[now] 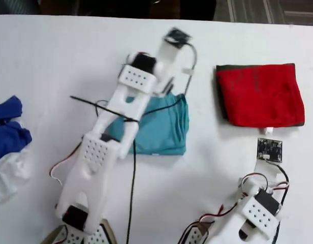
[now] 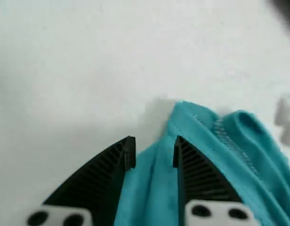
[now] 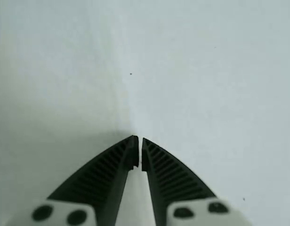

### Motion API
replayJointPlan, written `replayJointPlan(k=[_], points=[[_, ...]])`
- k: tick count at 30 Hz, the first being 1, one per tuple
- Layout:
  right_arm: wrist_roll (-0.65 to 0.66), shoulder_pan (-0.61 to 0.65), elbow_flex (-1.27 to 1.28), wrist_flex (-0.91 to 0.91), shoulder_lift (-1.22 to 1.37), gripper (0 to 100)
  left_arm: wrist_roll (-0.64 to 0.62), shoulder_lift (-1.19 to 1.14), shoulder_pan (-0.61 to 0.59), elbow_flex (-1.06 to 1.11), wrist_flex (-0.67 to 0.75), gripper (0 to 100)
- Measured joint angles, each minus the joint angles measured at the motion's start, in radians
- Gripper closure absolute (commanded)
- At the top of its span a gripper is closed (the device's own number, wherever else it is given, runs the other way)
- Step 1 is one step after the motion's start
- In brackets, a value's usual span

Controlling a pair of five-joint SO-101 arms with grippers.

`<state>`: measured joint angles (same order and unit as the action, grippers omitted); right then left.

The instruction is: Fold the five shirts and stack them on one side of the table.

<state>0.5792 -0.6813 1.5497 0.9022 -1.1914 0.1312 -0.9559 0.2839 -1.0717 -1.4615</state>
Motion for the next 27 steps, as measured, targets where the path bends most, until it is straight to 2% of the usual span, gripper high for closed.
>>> replayJointPlan(k=[6, 11, 17, 27], points=[[0.000, 0.000, 0.031, 0.021, -0.094, 97.8, -0.035, -0.100, 0.014, -0.044, 0.003, 84], [0.000, 0.002, 0.051, 0.048, -0.158, 97.8, -0.063, -0.106, 0.114, -0.117, -0.006, 84], [0.000, 0.000, 0.055, 0.071, -0.198, 97.8, -0.063, -0.107, 0.215, -0.241, -0.103, 84], [0.000, 0.000, 0.055, 0.074, -0.201, 97.8, -0.063, -0.107, 0.199, -0.414, -0.273, 84]])
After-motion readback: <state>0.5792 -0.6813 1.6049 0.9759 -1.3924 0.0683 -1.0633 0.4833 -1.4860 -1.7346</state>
